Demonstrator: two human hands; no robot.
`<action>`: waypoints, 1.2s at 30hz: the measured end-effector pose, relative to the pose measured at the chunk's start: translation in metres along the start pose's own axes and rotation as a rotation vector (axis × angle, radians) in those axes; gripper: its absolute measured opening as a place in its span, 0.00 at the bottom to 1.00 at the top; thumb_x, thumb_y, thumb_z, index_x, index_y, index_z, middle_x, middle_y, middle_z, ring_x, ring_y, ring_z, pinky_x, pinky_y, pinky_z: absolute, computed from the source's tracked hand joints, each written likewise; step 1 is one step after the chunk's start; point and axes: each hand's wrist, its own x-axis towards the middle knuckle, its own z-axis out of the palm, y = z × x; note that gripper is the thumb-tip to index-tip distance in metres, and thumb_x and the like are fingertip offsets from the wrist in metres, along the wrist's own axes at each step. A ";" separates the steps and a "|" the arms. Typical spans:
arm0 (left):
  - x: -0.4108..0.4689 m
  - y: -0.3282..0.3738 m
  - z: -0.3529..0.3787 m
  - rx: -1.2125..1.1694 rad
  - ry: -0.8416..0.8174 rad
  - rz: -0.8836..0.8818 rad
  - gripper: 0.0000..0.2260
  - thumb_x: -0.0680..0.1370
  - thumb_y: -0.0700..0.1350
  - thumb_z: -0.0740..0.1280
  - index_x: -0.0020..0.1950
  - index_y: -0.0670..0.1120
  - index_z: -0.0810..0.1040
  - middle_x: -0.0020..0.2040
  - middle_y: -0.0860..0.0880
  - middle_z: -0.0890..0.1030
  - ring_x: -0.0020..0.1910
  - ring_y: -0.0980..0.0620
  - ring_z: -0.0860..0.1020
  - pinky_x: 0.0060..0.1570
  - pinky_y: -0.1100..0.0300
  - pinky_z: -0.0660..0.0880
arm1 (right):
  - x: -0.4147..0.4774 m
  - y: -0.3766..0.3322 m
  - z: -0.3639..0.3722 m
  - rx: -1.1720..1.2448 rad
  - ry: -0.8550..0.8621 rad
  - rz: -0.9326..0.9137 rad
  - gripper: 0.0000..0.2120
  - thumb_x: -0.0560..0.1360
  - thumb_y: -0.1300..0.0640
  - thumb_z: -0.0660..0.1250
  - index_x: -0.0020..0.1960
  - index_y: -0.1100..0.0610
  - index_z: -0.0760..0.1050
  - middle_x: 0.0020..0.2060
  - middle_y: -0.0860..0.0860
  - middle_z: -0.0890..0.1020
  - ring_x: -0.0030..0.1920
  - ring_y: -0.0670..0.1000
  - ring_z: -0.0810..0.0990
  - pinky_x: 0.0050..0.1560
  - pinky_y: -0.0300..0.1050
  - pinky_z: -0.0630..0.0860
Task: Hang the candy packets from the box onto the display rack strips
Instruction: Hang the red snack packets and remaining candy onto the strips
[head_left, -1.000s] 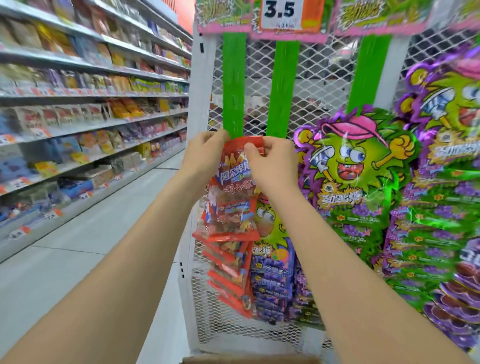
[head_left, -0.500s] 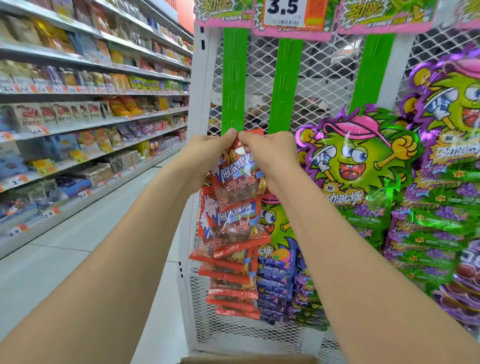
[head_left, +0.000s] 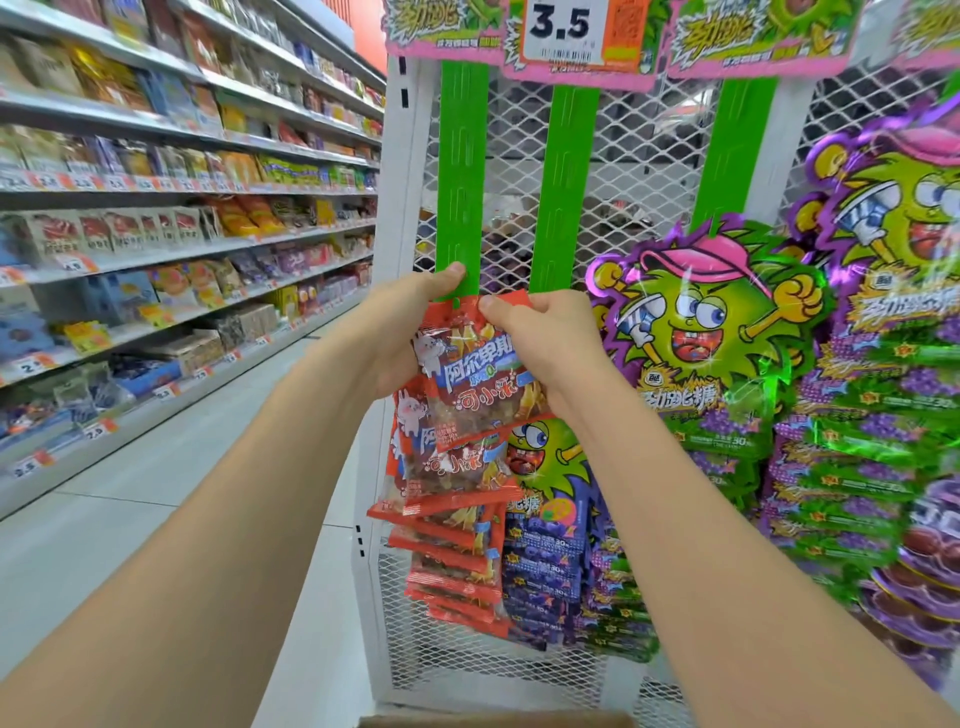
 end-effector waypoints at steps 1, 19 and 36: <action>-0.001 -0.001 -0.001 0.001 -0.014 0.000 0.14 0.85 0.51 0.68 0.64 0.42 0.80 0.52 0.41 0.88 0.45 0.43 0.87 0.42 0.49 0.86 | 0.000 0.002 0.000 -0.014 0.004 -0.017 0.22 0.73 0.48 0.76 0.50 0.68 0.82 0.49 0.66 0.84 0.49 0.68 0.84 0.45 0.69 0.82; 0.013 -0.067 -0.028 0.759 0.419 0.710 0.09 0.79 0.51 0.76 0.55 0.49 0.84 0.43 0.58 0.83 0.41 0.68 0.79 0.44 0.71 0.73 | -0.017 0.041 0.022 -0.284 0.294 -0.217 0.14 0.75 0.42 0.75 0.45 0.53 0.84 0.34 0.46 0.84 0.38 0.49 0.82 0.44 0.48 0.79; -0.068 -0.457 -0.032 1.234 -0.422 -0.327 0.14 0.76 0.56 0.69 0.55 0.50 0.84 0.52 0.47 0.86 0.55 0.42 0.84 0.55 0.48 0.81 | -0.204 0.402 -0.051 -0.729 -0.431 0.594 0.11 0.73 0.63 0.65 0.38 0.59 0.85 0.43 0.57 0.88 0.50 0.59 0.86 0.56 0.52 0.82</action>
